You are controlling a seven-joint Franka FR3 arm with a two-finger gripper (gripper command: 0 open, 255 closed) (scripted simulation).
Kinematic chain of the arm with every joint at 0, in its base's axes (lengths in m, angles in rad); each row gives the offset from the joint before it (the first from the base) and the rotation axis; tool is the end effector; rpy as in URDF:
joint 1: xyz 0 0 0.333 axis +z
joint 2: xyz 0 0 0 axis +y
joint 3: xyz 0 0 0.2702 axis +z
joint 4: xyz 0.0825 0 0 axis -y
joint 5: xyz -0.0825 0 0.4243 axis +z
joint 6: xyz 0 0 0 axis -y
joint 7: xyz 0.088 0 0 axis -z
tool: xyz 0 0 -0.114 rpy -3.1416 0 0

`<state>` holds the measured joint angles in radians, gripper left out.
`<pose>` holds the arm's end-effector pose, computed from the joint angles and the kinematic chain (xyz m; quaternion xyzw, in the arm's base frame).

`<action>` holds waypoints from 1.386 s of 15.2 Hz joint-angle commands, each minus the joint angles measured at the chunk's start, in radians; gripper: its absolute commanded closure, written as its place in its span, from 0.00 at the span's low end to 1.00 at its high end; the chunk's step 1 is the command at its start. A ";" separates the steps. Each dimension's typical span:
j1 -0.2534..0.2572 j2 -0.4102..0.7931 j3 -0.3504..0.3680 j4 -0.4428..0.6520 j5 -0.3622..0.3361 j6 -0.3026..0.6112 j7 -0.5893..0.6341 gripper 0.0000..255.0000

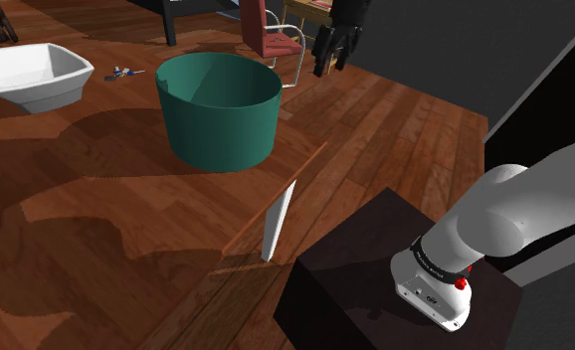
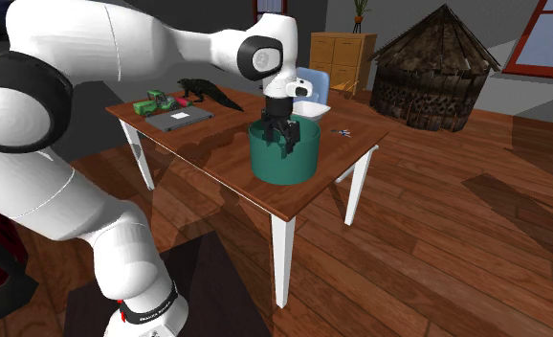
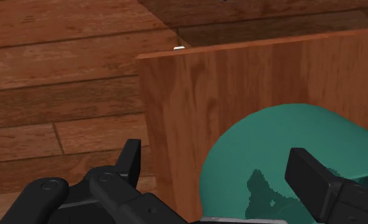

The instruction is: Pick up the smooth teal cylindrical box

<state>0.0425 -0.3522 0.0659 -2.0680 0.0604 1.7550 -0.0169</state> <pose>0.5047 0.0631 0.5246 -0.9981 -0.0558 -0.0185 0.0193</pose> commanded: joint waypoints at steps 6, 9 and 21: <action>0.015 0.272 0.046 0.234 -0.041 0.039 0.070 0.00; 0.026 0.393 0.059 0.357 -0.068 0.037 0.100 0.00; 0.038 0.498 0.065 0.371 -0.092 0.126 0.125 0.00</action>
<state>0.0802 0.1470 0.1312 -1.6896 -0.0320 1.8741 0.1073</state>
